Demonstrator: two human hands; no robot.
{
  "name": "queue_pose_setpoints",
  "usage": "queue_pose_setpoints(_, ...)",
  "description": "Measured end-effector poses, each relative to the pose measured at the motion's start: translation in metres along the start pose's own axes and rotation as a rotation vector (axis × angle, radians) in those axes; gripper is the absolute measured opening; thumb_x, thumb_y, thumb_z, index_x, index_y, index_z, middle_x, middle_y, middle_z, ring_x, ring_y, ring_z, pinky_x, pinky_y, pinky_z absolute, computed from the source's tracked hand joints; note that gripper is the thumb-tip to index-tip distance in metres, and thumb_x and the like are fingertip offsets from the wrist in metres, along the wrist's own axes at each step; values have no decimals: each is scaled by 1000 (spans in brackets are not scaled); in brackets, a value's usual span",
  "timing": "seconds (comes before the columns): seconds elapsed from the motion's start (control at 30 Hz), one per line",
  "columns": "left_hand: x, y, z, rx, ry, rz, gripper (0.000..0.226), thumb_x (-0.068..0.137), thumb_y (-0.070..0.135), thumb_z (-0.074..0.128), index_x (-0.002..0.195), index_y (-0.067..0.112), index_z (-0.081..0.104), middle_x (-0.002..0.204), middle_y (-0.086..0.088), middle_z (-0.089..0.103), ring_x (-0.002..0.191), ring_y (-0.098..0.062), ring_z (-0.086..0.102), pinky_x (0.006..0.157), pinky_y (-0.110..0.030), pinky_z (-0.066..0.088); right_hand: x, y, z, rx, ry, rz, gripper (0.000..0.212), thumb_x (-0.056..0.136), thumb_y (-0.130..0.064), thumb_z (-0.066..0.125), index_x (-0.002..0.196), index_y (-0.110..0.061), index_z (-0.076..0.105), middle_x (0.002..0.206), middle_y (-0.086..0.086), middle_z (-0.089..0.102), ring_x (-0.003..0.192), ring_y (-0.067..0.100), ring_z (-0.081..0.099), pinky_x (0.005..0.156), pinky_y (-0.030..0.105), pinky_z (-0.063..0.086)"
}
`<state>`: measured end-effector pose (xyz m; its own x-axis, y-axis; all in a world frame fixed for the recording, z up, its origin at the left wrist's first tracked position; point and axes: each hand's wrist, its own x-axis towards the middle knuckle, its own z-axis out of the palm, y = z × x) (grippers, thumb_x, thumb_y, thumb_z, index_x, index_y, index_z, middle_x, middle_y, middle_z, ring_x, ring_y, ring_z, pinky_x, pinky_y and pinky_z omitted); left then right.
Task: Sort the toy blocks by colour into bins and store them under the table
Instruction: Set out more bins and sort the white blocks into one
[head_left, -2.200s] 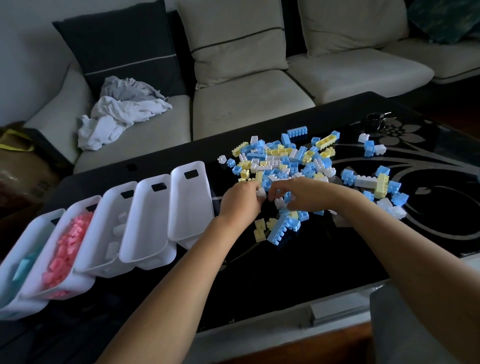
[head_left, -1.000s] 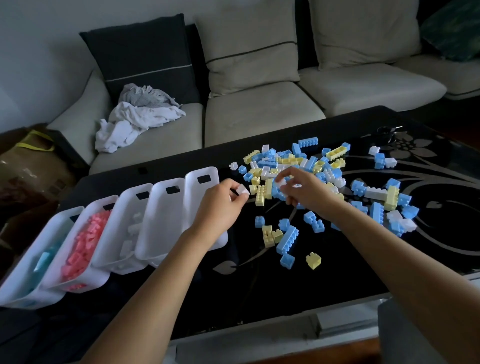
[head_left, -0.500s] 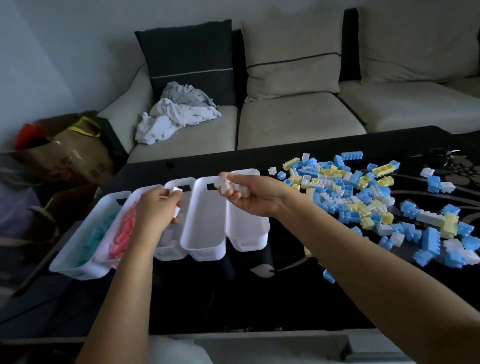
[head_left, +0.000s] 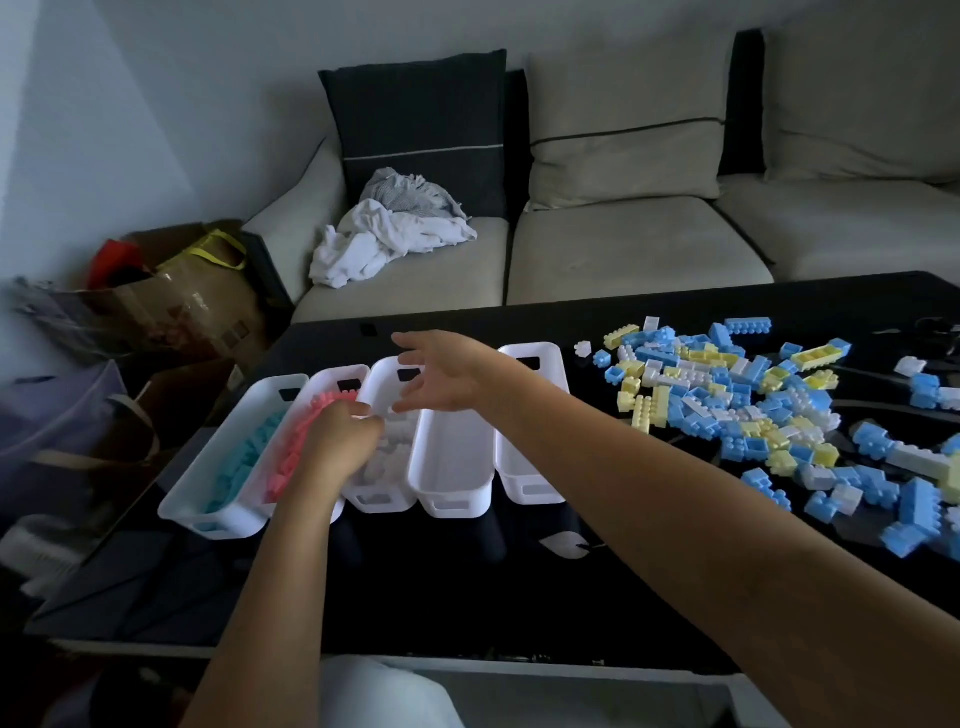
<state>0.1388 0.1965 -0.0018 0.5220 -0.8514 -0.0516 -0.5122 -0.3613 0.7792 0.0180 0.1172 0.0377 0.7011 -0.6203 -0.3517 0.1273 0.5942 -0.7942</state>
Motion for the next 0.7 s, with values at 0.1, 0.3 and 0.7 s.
queue_pose_setpoints(0.1,-9,15,3,-104,24,82,17,86,5,55,93,20,61,78,-6,60,62,-21,58,59,-31,43,-18,-9,-14,-125,28,-70,43,96,-13,51,137,-3,43,140,12,41,132,33,37,105,48,38)
queue_pose_setpoints(0.3,-29,72,33,-163,3,309,16,91,20,56,105,26,63,89,15,61,78,-2,56,60,-13,41,-80,-33,-77,-651,223,-292,23,92,-6,54,112,4,62,94,9,65,81,14,64,79,21,54)
queue_pose_setpoints(0.7,15,153,157,190,-382,528,21,90,20,60,111,17,64,106,2,63,92,-10,58,71,-17,42,-160,-41,-256,-1456,679,-132,32,90,-13,60,122,-14,61,122,3,62,107,17,59,90,23,43)
